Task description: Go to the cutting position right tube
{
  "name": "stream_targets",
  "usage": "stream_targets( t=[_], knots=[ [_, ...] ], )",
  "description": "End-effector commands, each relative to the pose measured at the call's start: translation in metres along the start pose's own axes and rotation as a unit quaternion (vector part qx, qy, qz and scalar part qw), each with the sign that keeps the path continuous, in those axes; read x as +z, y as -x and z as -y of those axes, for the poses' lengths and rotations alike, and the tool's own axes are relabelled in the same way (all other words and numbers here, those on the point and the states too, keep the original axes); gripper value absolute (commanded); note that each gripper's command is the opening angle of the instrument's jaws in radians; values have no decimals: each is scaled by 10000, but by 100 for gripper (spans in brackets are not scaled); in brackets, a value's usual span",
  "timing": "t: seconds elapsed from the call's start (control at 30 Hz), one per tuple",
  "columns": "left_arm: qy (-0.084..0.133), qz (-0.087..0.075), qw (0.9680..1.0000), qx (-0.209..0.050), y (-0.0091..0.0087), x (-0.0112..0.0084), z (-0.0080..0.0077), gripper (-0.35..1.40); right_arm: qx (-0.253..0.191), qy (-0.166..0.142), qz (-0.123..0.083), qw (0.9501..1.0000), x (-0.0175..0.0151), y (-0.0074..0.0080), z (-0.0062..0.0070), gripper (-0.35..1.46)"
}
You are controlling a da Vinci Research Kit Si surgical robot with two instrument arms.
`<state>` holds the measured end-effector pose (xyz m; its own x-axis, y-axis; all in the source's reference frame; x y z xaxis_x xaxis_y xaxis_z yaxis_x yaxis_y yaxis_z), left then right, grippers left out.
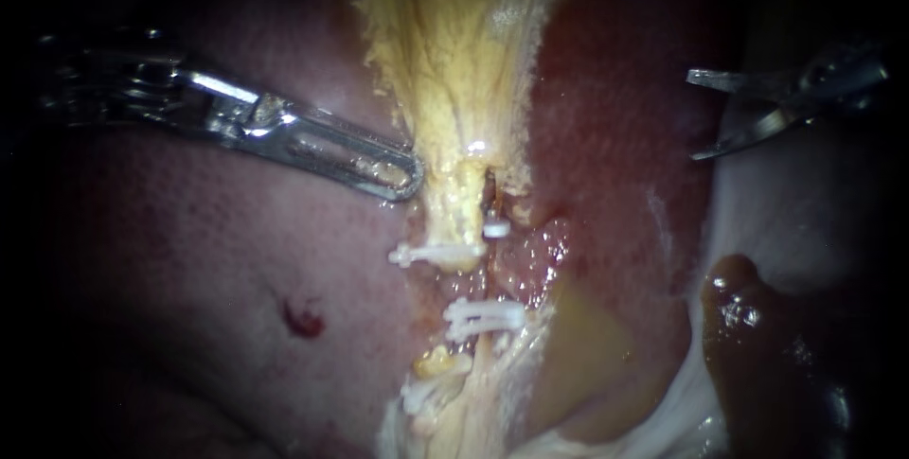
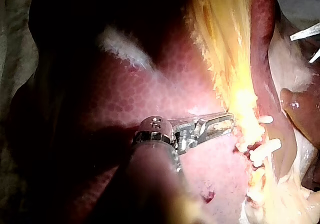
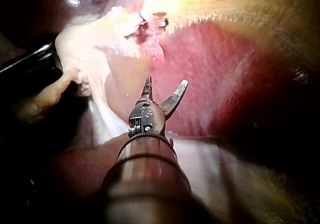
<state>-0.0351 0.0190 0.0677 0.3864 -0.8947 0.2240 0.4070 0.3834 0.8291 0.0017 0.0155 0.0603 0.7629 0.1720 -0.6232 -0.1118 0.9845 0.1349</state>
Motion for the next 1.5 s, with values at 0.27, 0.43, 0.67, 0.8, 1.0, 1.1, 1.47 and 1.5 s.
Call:
stream_targets(
  t=[0.27,0.43,0.67,0.8,1.0,1.1,1.47,1.5],
  knots=[
    [53,48,9999,-71,5,-42,1,-35,0,-7,0,10000,0,-1,1,142],
    [106,253,9995,-136,16,-88,9,-35,0,-7,0,10000,0,-1,1,142],
    [128,360,9990,-212,25,-113,20,-35,0,-6,1,10000,0,-1,1,142],
    [131,361,9990,-210,25,-113,20,-35,2,-4,2,10000,1,-1,1,142],
    [132,362,9990,-211,25,-112,20,-35,-5,-209,-136,9997,5,-5,11,144],
    [132,362,9990,-211,25,-112,20,-35,138,-518,-334,9980,11,-11,26,144],
    [135,365,9990,-213,25,-112,21,-35,712,-1269,-509,9880,68,-31,93,144],
    [137,366,9990,-214,25,-112,21,-35,800,-1308,-511,9869,73,-32,98,144]
  ],
)
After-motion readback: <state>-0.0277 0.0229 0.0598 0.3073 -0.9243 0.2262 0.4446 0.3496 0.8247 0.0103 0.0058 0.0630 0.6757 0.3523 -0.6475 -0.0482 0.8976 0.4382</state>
